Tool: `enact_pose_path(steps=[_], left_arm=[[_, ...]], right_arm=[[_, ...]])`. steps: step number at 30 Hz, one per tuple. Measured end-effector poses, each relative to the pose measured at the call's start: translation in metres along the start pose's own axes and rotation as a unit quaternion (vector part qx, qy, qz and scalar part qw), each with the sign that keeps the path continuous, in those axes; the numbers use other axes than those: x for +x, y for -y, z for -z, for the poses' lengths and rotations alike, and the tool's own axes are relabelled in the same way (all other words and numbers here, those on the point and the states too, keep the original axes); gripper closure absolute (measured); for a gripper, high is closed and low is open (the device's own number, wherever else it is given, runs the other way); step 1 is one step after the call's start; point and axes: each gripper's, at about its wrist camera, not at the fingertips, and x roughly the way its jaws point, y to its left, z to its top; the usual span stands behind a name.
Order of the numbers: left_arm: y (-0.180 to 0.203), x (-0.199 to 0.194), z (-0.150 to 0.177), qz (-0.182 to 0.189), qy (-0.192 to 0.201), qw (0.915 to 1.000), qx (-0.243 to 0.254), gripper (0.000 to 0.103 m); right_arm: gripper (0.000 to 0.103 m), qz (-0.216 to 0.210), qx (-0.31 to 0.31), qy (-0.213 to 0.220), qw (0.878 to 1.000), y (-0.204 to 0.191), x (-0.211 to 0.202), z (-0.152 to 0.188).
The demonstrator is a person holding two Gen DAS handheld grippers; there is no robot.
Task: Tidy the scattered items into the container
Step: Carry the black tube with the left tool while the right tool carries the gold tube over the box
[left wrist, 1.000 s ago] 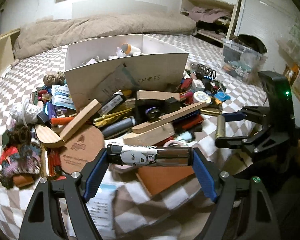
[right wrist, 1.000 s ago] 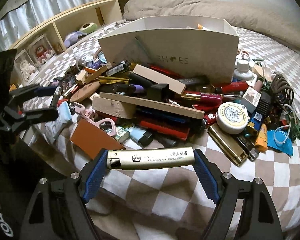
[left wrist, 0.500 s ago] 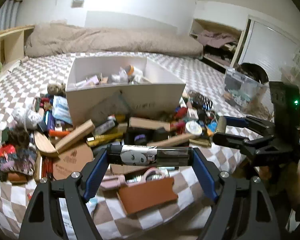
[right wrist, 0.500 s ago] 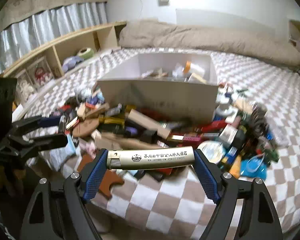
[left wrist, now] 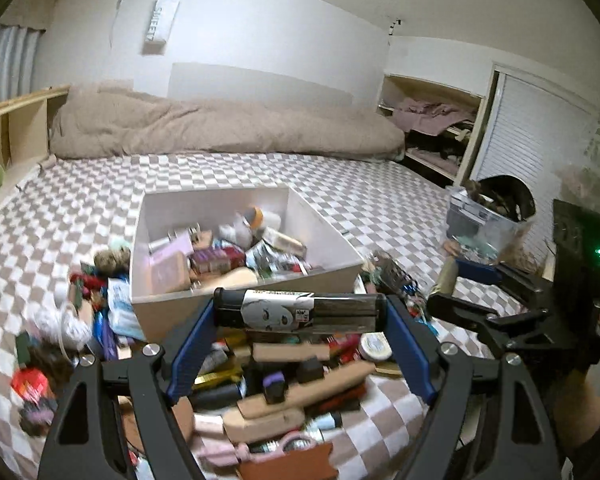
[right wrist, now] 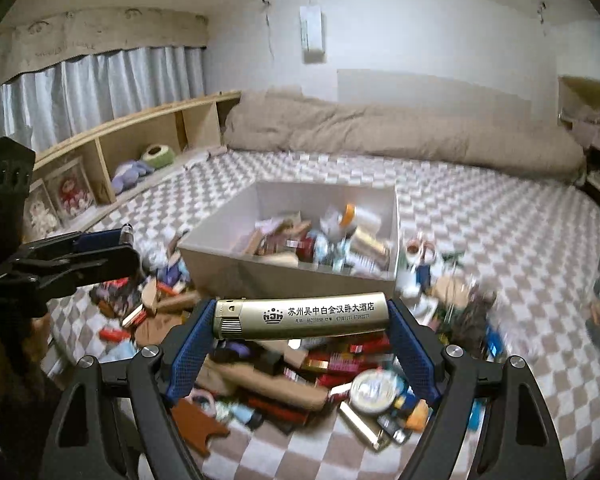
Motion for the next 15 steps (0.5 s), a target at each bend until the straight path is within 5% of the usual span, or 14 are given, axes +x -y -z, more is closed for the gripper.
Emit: enact_pose_path(steps=[15], left_arm=[[-0.024, 0.034, -0.037, -0.015, 0.014, 0.9998, -0.004, 0.021]], right_arm=[[0.019, 0.005, 0.013, 0.029, 0.999, 0.019, 0.031, -0.044]])
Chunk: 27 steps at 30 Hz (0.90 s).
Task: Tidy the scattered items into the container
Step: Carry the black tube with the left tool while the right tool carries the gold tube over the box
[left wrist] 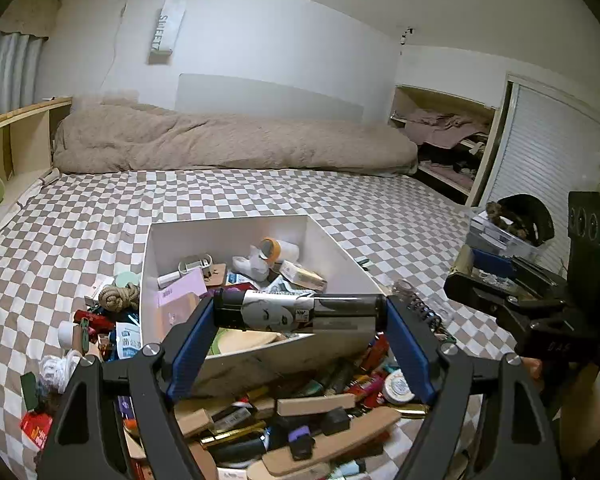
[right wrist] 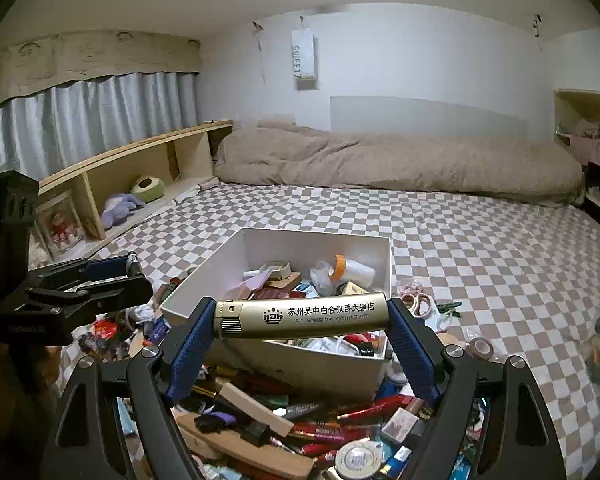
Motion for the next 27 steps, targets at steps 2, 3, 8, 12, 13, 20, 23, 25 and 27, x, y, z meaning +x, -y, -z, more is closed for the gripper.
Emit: enact_pose_path(steps=[2, 3, 8, 12, 13, 20, 23, 25, 27], left_arm=[[-0.004, 0.006, -0.002, -0.004, -0.002, 1.0, -0.004, 0.021], [-0.006, 0.011, -0.002, -0.007, -0.005, 0.9999, -0.007, 0.021], [-0.017, 0.03, -0.003, -0.027, -0.016, 0.9995, -0.01, 0.021], [-0.027, 0.043, -0.005, -0.042, -0.023, 0.9987, -0.013, 0.021], [-0.03, 0.047, -0.005, -0.045, -0.025, 0.9986, -0.015, 0.021], [-0.045, 0.076, -0.013, -0.07, -0.027, 0.997, -0.019, 0.021], [-0.053, 0.088, -0.018, -0.094, -0.023, 0.9951, -0.021, 0.021], [-0.057, 0.094, -0.021, -0.103, -0.019, 0.9944, -0.017, 0.021], [-0.064, 0.101, -0.026, -0.106, -0.016, 0.9941, -0.016, 0.021]], right_arm=[[0.019, 0.002, 0.004, -0.005, 1.0, 0.002, 0.009, 0.001], [0.019, 0.002, 0.007, -0.008, 1.0, 0.003, 0.015, 0.001], [0.019, 0.0, 0.025, -0.022, 0.999, 0.01, 0.035, 0.003], [0.019, 0.003, 0.037, -0.028, 0.999, 0.018, 0.049, 0.005], [0.019, 0.003, 0.041, -0.031, 0.999, 0.02, 0.052, 0.005], [0.019, -0.003, 0.069, -0.028, 0.997, 0.034, 0.078, -0.006], [0.019, -0.004, 0.083, -0.025, 0.996, 0.041, 0.091, -0.012], [0.019, -0.011, 0.1, -0.024, 0.995, 0.047, 0.101, -0.016], [0.019, -0.009, 0.109, -0.026, 0.994, 0.05, 0.111, -0.018]])
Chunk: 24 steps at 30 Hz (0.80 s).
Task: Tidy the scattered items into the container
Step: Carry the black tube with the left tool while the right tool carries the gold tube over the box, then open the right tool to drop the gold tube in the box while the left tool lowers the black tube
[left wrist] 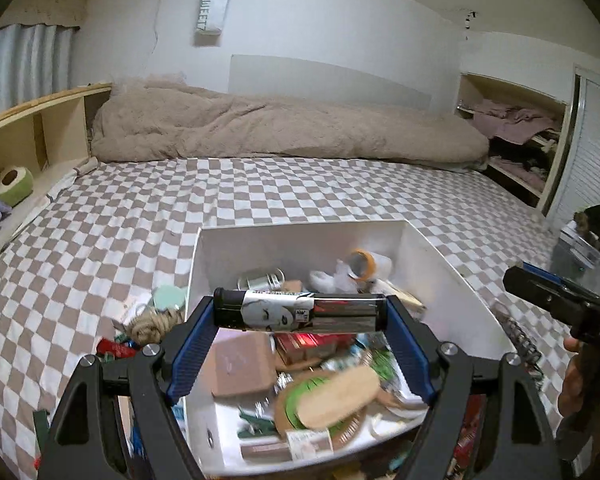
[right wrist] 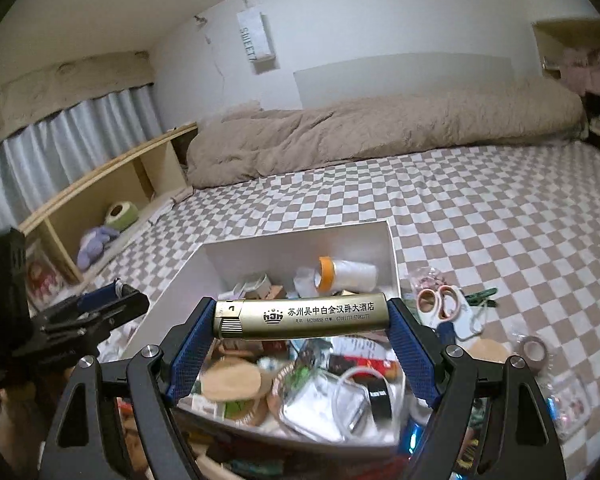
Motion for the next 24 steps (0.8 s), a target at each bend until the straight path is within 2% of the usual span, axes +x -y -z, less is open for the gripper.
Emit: enact_pose_path(steps=[5, 13, 21, 24], left_arm=[[-0.01, 0.023, -0.01, -0.008, 0.001, 0.9999, -0.011, 0.021], [-0.022, 0.052, -0.012, -0.024, -0.006, 0.9994, -0.024, 0.021], [-0.029, 0.068, -0.006, -0.032, -0.018, 0.9988, -0.032, 0.021], [-0.032, 0.072, -0.003, -0.038, -0.027, 0.9982, -0.039, 0.021]], right_arm=[[0.019, 0.005, 0.02, -0.009, 1.0, 0.01, 0.03, -0.009], [0.019, 0.031, 0.011, -0.026, 0.999, 0.009, 0.074, -0.014], [0.019, 0.044, 0.007, -0.054, 0.998, 0.01, 0.09, -0.008], [0.019, 0.065, 0.011, -0.07, 0.995, 0.011, 0.095, -0.006]])
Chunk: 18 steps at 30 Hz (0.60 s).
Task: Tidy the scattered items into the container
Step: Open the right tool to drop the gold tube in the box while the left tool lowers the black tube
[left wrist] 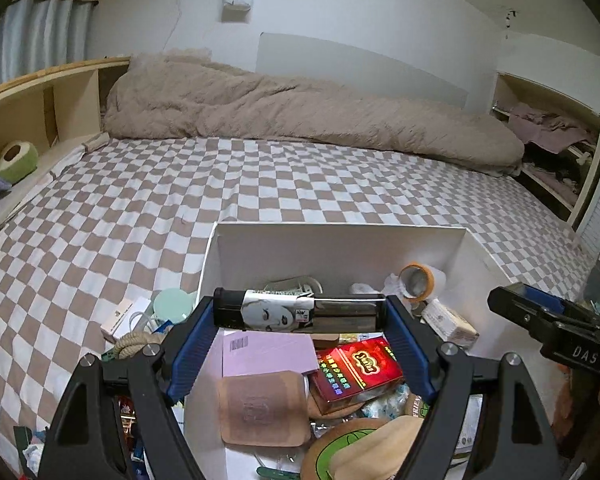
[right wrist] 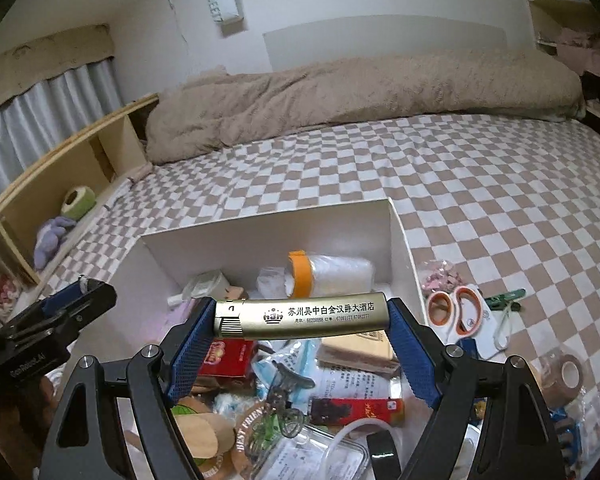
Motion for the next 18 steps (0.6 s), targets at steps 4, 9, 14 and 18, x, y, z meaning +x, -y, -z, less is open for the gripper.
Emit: enact_pose_path(steps=[4, 9, 14, 18], left_arm=[[-0.002, 0.011, 0.004, -0.007, -0.029, 0.9995, 0.001, 0.021], [0.006, 0.023, 0.008, -0.011, -0.06, 0.9979, 0.021, 0.021], [0.012, 0.025, 0.014, -0.02, -0.059, 0.9967, 0.052, 0.021], [0.015, 0.025, 0.014, -0.018, -0.054, 0.9962, 0.065, 0.021]], right_arm=[[0.019, 0.005, 0.015, -0.028, 0.999, 0.005, 0.01, 0.0], [0.019, 0.006, 0.011, -0.048, 0.999, 0.004, 0.017, -0.001], [0.019, -0.002, -0.002, -0.076, 0.997, -0.005, 0.022, -0.003], [0.019, -0.005, 0.01, -0.111, 0.994, -0.016, 0.031, -0.007]])
